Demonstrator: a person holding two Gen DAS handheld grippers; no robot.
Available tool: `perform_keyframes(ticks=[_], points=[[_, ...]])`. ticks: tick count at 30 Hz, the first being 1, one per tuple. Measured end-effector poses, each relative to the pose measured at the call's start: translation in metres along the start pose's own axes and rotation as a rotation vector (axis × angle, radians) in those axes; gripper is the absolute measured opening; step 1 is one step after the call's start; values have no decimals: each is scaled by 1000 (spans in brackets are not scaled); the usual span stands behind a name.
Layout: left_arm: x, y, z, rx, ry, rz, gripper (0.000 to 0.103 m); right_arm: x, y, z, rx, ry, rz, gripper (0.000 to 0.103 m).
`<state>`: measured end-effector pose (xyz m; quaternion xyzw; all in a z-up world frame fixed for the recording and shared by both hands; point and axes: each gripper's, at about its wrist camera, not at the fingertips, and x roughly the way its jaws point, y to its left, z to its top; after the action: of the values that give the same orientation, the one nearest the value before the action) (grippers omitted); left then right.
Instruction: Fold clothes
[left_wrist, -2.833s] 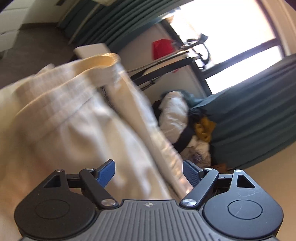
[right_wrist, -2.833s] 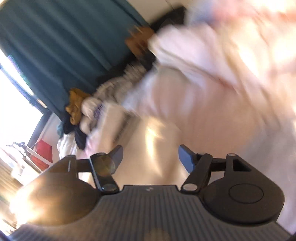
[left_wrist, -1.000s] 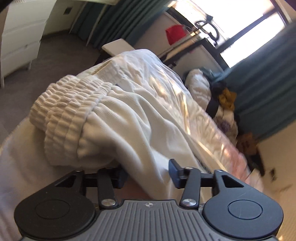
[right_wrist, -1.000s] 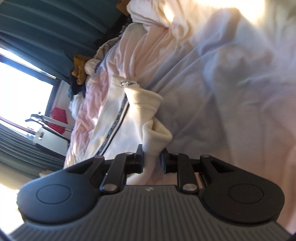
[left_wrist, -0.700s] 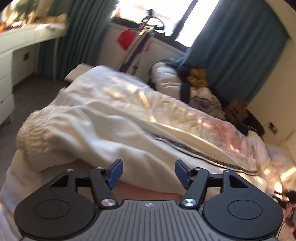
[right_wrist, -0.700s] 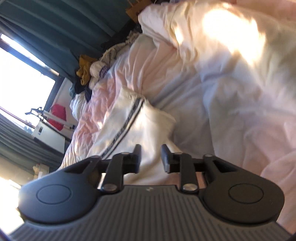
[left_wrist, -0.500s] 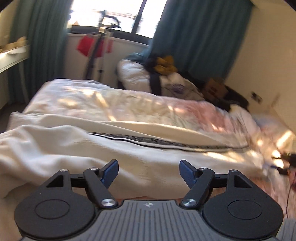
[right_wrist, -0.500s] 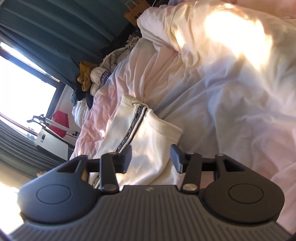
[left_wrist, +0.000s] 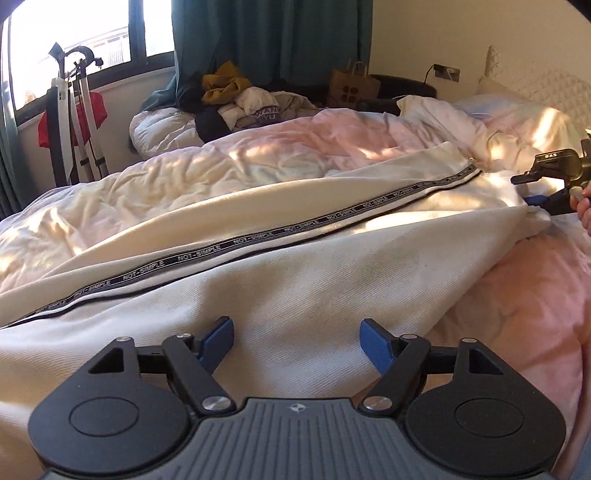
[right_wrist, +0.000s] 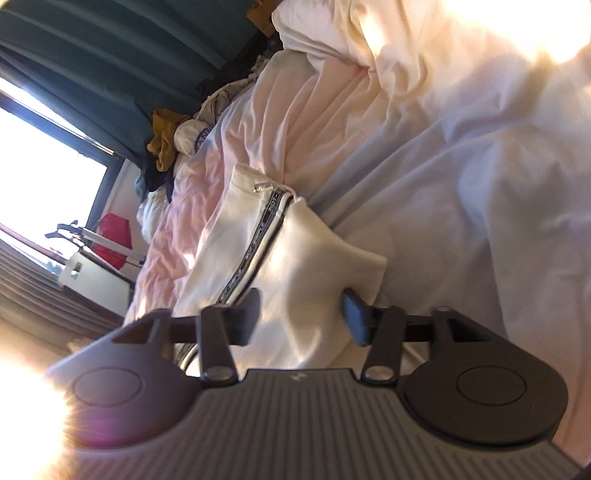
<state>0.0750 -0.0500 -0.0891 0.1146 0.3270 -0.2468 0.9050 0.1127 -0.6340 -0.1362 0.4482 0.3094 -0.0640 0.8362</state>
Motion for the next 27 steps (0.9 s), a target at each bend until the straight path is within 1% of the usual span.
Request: perform_keyframes(ticks=[1,2,3,4,5,6,7,8,14,15,16,19,21,23,24,25,27], points=[[1,-1,-1,3,-4,0,60,0,2,0,-11,-8,-15,24],[0,0,-1,-3,-8,-4,49,0,3,-1,-19,-17,-27,19],[-1,2,-1,-10,-13,-9,42,-2,5,-1,-23,-26,-33,13],[-2,4,-1,-23,-17,-12,28,-4,6,-1,-26,-37,-38,11],[-3,6,0,-36,-20,-16,12,-8,7,-1,-29,-50,-38,10],[-4,9,0,-50,-21,-28,5,-13,8,0,-29,-64,-34,9],[-5,11,-1,-61,-24,-40,2,-19,10,0,-22,-81,-22,8],[-7,13,-1,-72,-27,-52,0,-26,11,1,-16,-99,-10,8],[-27,14,-3,-103,-68,-118,0,-74,11,2,20,-219,45,6],[-29,14,-4,-108,-73,-129,0,-82,10,2,20,-244,38,3],[-31,14,-5,-113,-72,-138,0,-88,4,0,24,-259,14,3],[-34,13,-7,-117,-65,-148,0,-97,-23,-4,92,-228,-20,3],[-32,11,-9,-113,-58,-149,0,-96,-37,-9,101,-172,-26,3],[-31,10,-10,-111,-53,-148,1,-94,-43,-17,111,-127,-35,3],[-30,10,-11,-110,-54,-149,2,-92,-45,-20,116,-102,-29,6],[-30,9,-12,-110,-56,-149,2,-89,-45,-23,122,-76,-12,6],[-29,8,-13,-105,-59,-152,6,-82,-44,-28,127,-31,-2,7]])
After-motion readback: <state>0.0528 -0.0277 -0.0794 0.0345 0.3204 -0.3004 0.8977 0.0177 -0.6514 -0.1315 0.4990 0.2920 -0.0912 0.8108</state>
